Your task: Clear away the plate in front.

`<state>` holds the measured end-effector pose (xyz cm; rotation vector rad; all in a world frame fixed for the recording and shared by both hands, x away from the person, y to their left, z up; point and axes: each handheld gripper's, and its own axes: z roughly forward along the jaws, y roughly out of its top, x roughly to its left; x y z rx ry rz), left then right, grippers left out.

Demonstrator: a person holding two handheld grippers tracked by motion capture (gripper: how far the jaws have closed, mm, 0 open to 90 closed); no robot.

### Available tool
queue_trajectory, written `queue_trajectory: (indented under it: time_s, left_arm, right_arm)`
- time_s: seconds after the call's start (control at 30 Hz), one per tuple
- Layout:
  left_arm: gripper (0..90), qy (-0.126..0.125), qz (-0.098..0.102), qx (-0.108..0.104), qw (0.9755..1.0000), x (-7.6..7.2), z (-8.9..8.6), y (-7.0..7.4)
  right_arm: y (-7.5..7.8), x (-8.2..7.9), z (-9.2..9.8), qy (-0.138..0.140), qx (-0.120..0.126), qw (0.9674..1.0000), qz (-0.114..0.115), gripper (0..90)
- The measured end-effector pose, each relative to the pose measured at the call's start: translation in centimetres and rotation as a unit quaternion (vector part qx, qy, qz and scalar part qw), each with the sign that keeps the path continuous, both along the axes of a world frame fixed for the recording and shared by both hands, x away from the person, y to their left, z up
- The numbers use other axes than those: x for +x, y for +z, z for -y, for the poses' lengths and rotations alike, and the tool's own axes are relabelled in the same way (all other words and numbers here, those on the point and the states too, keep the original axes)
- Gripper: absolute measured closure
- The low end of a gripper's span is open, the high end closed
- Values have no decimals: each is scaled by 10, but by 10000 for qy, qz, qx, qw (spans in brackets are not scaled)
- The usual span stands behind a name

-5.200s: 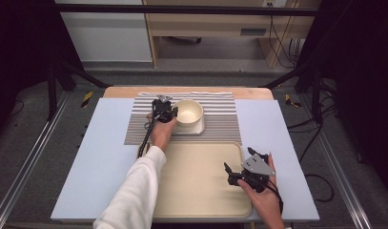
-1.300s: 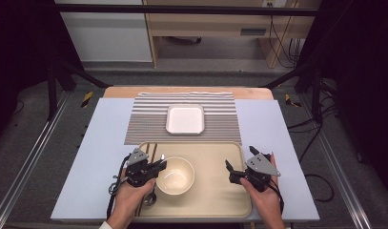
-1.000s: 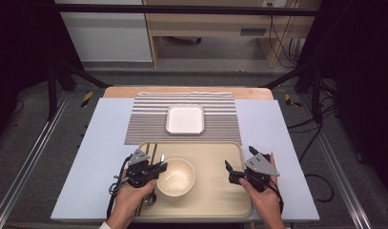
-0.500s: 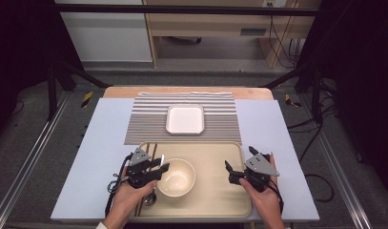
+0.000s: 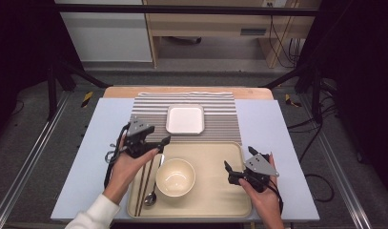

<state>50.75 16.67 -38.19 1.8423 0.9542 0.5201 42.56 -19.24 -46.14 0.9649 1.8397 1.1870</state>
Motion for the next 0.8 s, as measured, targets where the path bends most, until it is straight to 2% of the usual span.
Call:
queue_trajectory:
  time_s: [0.17, 0.33, 0.4, 0.5, 0.7, 0.8]
  left_arm:
    - [170, 227, 177, 104, 9995, 33, 9, 8]
    - [135, 413, 298, 73, 9987, 62, 17, 10]
    - [135, 529, 292, 17, 9982, 71, 19, 8]
    - [135, 638, 357, 170, 9972, 85, 23, 7]
    - [158, 952, 373, -31, 9948, 110, 27, 8]
    - [166, 1012, 412, 41, 9940, 116, 32, 13]
  right_arm:
    - [-1, 2, 2, -31, -25, 10000, -12, 46]
    - [-1, 1, 4, -66, -10, 10000, 13, 46]
    - [-1, 2, 4, -67, -14, 10000, 4, 46]
    - [-1, 2, 3, -64, -4, 10000, -8, 46]
    - [-2, 2, 3, -57, -28, 10000, -8, 46]
    - [-2, 3, 4, -60, -30, 10000, -3, 46]
